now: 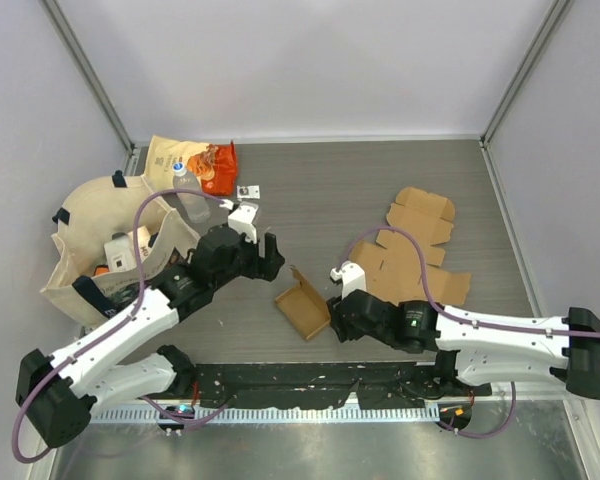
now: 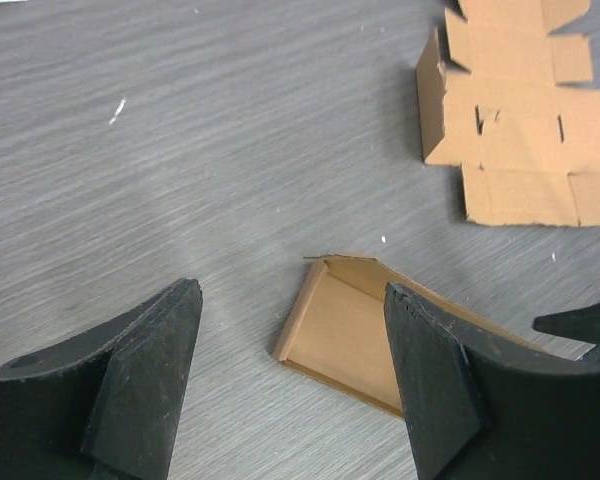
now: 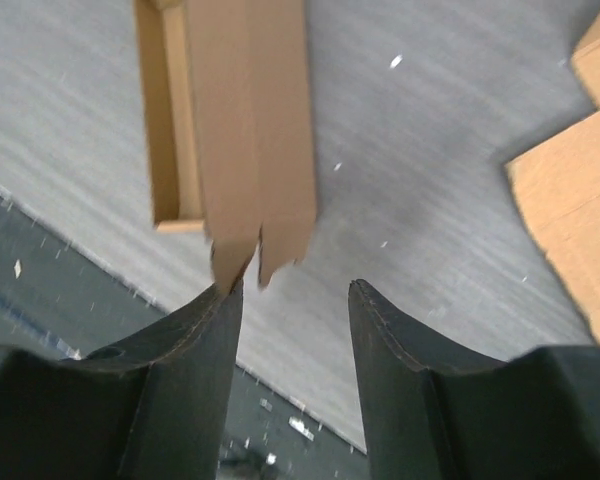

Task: Fold the paper box

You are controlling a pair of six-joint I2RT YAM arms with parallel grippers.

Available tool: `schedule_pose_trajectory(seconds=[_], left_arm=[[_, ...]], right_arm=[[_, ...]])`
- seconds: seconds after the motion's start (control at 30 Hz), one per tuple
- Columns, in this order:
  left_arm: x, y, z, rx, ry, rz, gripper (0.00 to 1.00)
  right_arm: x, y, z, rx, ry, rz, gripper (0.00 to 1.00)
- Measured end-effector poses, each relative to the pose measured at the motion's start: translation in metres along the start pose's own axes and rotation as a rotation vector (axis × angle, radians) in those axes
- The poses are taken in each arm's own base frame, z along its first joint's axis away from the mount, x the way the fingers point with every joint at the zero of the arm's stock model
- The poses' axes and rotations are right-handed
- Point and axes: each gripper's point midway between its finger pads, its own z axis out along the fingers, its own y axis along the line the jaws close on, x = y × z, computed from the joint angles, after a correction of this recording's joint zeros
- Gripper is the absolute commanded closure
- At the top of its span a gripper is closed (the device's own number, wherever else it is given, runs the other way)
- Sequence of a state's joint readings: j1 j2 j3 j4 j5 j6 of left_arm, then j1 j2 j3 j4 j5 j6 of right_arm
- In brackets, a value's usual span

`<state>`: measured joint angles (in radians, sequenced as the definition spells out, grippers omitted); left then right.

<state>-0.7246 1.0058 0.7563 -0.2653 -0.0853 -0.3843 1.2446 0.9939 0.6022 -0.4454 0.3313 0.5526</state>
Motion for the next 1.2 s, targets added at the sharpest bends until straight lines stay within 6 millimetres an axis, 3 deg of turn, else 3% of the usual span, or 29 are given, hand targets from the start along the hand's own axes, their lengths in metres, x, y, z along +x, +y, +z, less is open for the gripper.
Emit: schedule_pose_trajectory(seconds=[0.1, 0.13, 0.23, 0.27, 0.3, 0.47, 0.57, 0.63, 0.77, 0.93, 1.2], left_arm=[[-0.007, 0.003, -0.011, -0.009, -0.058, -0.030, 0.25], [-0.006, 0.004, -0.015, -0.012, -0.072, -0.039, 0.26], [0.004, 0.009, -0.019, -0.014, -0.089, -0.083, 0.26], [0.008, 0.010, -0.019, -0.014, -0.087, -0.094, 0.26], [0.012, 0.011, -0.019, -0.016, -0.081, -0.104, 0.26], [0.018, 0.014, -0.017, -0.036, -0.074, -0.148, 0.26], [0.018, 0.015, -0.016, -0.045, -0.077, -0.163, 0.20], [0.020, 0.019, -0.013, -0.059, -0.061, -0.164, 0.16], [0.025, 0.028, 0.003, -0.098, 0.089, -0.139, 0.17], [0.020, 0.036, 0.016, -0.066, 0.186, -0.029, 0.18], [0.043, 0.042, 0.034, -0.013, 0.296, 0.129, 0.30]], right_arm=[[-0.011, -0.011, 0.013, 0.085, -0.053, -0.013, 0.65], [-0.014, -0.015, 0.018, 0.116, -0.062, -0.026, 0.78], [-0.022, -0.031, 0.030, 0.202, -0.081, -0.104, 0.87], [-0.026, -0.033, 0.031, 0.200, -0.082, -0.132, 0.97], [-0.030, -0.034, 0.032, 0.194, -0.085, -0.169, 0.99], [-0.075, -0.049, 0.038, 0.182, -0.123, -0.300, 0.99], [-0.105, -0.072, 0.042, 0.164, -0.173, -0.329, 0.99], [-0.115, -0.086, 0.046, 0.137, -0.183, -0.351, 0.99], [-0.117, -0.105, 0.064, 0.076, -0.110, -0.427, 0.99], [-0.115, -0.103, 0.077, -0.057, -0.031, -0.539, 0.99], [-0.137, -0.097, 0.076, -0.199, -0.037, -0.636, 0.99]])
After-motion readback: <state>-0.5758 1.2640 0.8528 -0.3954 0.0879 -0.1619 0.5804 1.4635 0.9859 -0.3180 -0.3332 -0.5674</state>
